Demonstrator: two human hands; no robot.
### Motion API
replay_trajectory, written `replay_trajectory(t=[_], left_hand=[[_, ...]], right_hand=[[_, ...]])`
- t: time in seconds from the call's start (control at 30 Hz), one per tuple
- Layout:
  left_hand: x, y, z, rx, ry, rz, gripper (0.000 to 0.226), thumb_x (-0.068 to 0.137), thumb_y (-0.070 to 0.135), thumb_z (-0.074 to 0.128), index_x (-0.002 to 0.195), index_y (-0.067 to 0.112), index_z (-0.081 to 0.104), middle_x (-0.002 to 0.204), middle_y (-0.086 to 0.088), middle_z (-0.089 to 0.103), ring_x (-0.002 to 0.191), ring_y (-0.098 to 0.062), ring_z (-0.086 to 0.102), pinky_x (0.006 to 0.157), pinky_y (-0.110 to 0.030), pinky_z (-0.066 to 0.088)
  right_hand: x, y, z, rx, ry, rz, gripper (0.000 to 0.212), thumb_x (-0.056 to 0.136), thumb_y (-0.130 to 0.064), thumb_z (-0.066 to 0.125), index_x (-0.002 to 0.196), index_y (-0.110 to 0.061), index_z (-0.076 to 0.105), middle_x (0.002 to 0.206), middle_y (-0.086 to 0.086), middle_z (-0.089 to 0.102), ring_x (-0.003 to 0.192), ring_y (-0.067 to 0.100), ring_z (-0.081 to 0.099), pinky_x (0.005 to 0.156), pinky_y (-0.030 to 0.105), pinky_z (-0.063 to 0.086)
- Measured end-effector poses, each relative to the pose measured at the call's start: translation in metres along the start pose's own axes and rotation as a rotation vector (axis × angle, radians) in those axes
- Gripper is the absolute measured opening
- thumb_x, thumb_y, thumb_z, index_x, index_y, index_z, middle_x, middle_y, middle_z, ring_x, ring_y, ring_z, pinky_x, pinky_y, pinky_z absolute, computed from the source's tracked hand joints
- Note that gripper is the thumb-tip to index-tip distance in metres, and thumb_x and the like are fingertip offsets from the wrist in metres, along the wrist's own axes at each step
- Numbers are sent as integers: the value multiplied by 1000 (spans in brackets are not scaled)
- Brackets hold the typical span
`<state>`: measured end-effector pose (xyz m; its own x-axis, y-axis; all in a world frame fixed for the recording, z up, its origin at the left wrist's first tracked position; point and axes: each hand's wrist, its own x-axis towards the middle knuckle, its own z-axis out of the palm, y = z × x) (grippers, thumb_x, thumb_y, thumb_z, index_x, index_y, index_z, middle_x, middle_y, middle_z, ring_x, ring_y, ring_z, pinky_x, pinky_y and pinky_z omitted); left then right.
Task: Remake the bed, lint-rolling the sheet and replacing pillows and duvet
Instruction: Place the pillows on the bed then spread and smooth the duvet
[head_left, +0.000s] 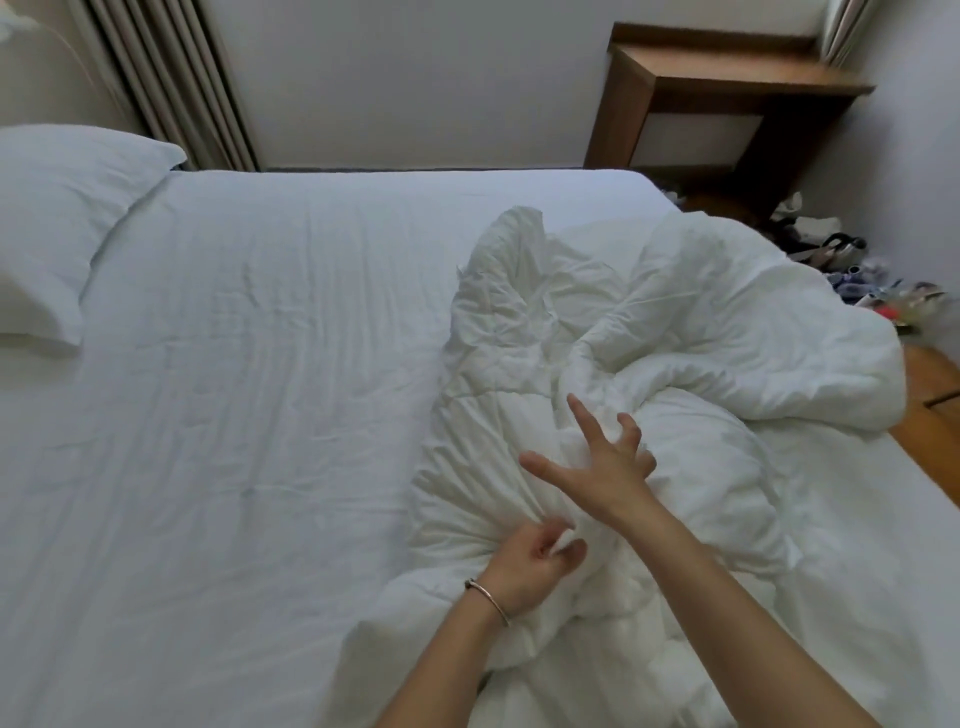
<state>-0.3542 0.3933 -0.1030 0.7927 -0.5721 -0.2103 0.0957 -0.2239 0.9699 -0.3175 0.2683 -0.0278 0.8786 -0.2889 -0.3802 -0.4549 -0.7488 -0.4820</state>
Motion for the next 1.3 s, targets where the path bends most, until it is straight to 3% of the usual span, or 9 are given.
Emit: replay_trajectory(t=[0.23, 0.37, 0.47, 0.53, 0.67, 0.83, 1.0, 1.17, 1.3], left_hand=[[-14, -4, 49, 138, -135, -127, 39, 94, 25, 57, 56, 31, 47, 55, 14, 41, 52, 0, 37, 58, -24, 33], [-4, -1, 45, 451, 230, -237, 19, 95, 35, 52, 101, 18, 59, 106, -5, 61, 99, -22, 59, 85, -33, 45], [13, 12, 37, 589, 452, -395, 58, 89, 48, 53, 138, 23, 35, 133, -6, 41, 120, -32, 48, 95, -41, 43], [22, 17, 41, 559, 469, -389, 56, 94, 42, 49, 143, 21, 32, 139, -6, 43, 121, -31, 49, 96, -39, 43], [21, 26, 103, 396, 263, -241, 33, 98, 13, 46, 128, 15, 58, 117, 0, 65, 110, -17, 57, 79, -16, 36], [1, 59, 144, 192, -28, -255, 17, 77, 28, 51, 84, 27, 66, 80, 22, 62, 79, 5, 55, 76, -17, 40], [8, 96, 106, 340, -6, -298, 24, 91, 17, 52, 72, 32, 57, 73, 16, 54, 67, 5, 48, 66, -15, 38], [41, 61, 84, 752, -56, -632, 38, 97, 28, 42, 133, 18, 49, 130, -7, 57, 116, -27, 55, 92, -29, 43], [65, 95, 35, 673, -177, -712, 22, 88, 28, 62, 98, 10, 68, 81, -1, 62, 63, -13, 58, 56, -20, 48]], right_hand=[[-23, 79, -19, -112, -149, 14, 95, 68, -57, 80, 147, -45, 28, 151, 13, 15, 141, 29, 27, 117, 39, 26], [-36, 126, -29, -168, -40, -125, 90, 77, -69, 64, 150, -48, 16, 159, 2, 17, 148, 24, 11, 119, 41, 14], [-39, 170, -36, -471, -55, 35, 86, 77, -77, 52, 147, -57, 6, 162, -5, -16, 147, 34, -15, 116, 56, 8], [-35, 191, -40, -380, -104, 58, 71, 84, -57, 61, 145, -52, 25, 162, -1, 1, 145, 37, 8, 112, 47, 27], [-11, 199, -66, -379, -129, -153, 32, 88, -18, 58, 118, -25, 67, 121, 4, 62, 108, 25, 60, 85, 26, 47], [-22, 227, -135, -506, -449, -347, 30, 82, -7, 62, 106, -21, 74, 106, 2, 68, 94, 19, 64, 73, 21, 46], [-8, 217, -200, -504, -453, -406, 30, 82, -32, 67, 111, -40, 68, 101, -17, 62, 97, 11, 61, 75, 24, 50], [31, 180, -136, -748, -667, -461, 63, 85, -75, 46, 133, -35, 56, 145, 3, 37, 133, 28, 35, 110, 46, 34], [74, 135, -129, -400, -468, -396, 63, 81, -79, 46, 92, -20, 67, 91, -6, 62, 81, 12, 58, 72, 29, 45]])
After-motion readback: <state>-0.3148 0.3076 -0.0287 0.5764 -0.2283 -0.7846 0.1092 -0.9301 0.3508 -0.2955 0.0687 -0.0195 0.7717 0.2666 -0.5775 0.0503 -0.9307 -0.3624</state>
